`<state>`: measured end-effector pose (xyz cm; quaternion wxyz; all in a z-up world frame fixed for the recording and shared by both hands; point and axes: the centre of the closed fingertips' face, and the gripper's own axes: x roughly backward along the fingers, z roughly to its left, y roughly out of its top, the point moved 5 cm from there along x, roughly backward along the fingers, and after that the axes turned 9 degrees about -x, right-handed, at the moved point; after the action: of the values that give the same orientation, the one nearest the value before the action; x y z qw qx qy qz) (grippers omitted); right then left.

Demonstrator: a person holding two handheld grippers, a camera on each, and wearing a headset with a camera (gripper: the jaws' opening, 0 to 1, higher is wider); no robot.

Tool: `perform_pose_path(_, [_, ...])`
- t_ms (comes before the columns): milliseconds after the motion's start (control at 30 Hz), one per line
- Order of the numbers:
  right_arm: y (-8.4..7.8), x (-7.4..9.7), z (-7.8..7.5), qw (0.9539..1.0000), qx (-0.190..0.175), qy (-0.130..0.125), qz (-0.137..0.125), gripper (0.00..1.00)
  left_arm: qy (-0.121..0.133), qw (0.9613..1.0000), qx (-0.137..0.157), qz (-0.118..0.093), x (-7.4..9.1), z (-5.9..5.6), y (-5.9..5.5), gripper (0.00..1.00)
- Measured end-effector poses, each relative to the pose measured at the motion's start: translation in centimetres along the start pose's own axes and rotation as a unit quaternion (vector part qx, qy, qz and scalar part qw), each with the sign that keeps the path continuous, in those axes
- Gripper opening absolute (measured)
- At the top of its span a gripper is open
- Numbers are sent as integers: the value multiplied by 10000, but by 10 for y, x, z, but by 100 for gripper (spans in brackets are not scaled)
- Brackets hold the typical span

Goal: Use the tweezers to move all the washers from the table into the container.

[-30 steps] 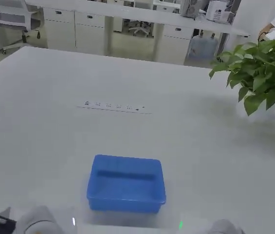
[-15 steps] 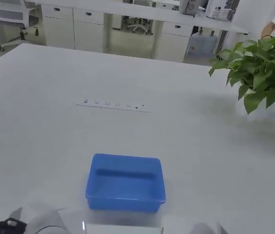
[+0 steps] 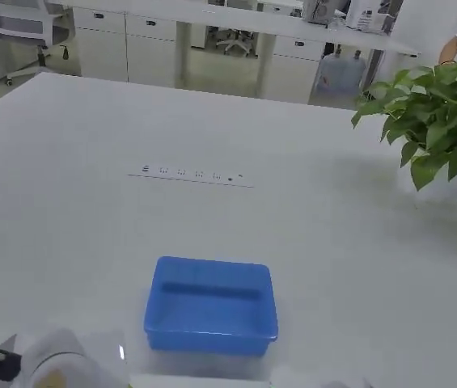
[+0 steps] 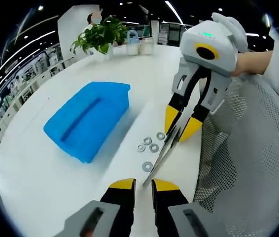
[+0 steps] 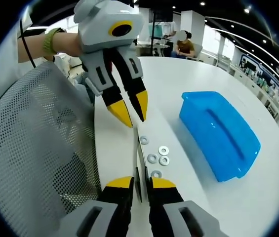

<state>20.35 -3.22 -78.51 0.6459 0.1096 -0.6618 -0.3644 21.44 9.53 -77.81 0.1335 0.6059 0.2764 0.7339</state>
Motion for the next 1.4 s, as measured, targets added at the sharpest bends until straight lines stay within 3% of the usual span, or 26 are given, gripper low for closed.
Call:
perform_pose_path(133, [0,1,-1,10000,-64,-21,-44,8,-26,9997,-210,112,-7,-3,1,8])
perform_pose_path(233, [0,1,-2,9999,-110,-41,-77,7,-113,9982,-518,263,-10,-6,0,0])
perform_pose_path(400, [-1,0,-2,9999,-113,-38,-70,7,-135,9981,-571,190,-8,-7,3,0])
perform_pose_path(467, [-1,0,-2,9999,-124,-44,-83,7,76,9973,-736,-9,-1,-5,9,0])
perform_pose_path(700, [1,4,-2,9996,-159,-42,-225,8,175,9956,-774,-489,28,-13,32,0])
perform_pose_path(933, [3,9,-1,9991,-179,-53,-380,8,310,9910,-964,-875,43,-18,61,0])
perform_pose_path(1167, [6,12,0,9989,-93,-66,-457,7,264,9850,-1445,-910,46,-26,81,0])
perform_pose_path(1300, [5,14,0,9989,-61,-73,-458,7,252,9845,-1479,-909,46,-28,83,0])
perform_pose_path(1400, [6,14,0,9987,-56,-79,-494,7,215,9845,-1394,-1043,47,-31,87,0])
